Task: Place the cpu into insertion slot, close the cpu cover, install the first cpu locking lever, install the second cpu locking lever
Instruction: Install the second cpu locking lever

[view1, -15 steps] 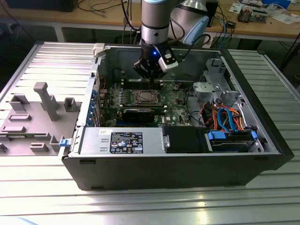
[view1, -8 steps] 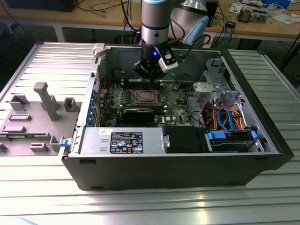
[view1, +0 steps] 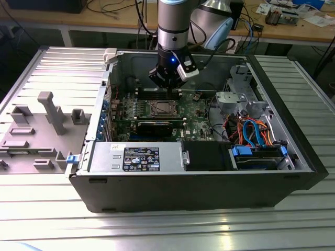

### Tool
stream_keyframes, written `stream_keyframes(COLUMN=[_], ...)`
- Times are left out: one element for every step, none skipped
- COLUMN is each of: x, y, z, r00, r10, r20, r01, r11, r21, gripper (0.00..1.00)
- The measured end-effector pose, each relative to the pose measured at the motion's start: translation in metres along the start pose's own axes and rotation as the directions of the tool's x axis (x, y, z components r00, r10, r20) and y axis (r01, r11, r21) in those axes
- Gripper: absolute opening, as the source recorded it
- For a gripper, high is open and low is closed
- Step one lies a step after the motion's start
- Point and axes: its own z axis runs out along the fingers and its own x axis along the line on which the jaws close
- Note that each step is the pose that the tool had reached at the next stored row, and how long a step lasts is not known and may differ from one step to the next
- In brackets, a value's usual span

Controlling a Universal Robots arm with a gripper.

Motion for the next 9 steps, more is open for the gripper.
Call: stream_keyframes(x=[0.0, 0.0, 0.0, -0.0001, -0.0001, -0.0001, -0.0002, -0.0002, -0.0002], y=[0.0, -0.0001, 0.0, 0.0, 0.0001, 0.0001, 0.0001, 0.0001, 0.0002], z=[-0.0001, -0.0006, -0.0015, -0.0026, -0.0034, -0.0041, -0.0049, -0.0057, -0.0064], r00=[1.0, 1.0, 1.0, 1.0, 1.0, 1.0, 1.0, 1.0, 1.0], r10=[0.0, 0.0, 0.0, 0.0, 0.0, 0.0, 0.0, 0.0, 0.0], r20=[0.0, -0.0001, 0.0, 0.0, 0.0, 0.0, 0.0, 0.0, 0.0001], r01=[0.0, 0.0, 0.0, 0.0, 0.0, 0.0, 0.0, 0.0, 0.0], r11=[1.0, 1.0, 1.0, 1.0, 1.0, 1.0, 1.0, 1.0, 1.0], r21=[0.0, 0.0001, 0.0, 0.0, 0.0, 0.0, 0.0, -0.0001, -0.0001], gripper=[0.11, 0.11, 0.11, 0.11, 0.11, 0.11, 0.11, 0.11, 0.11])
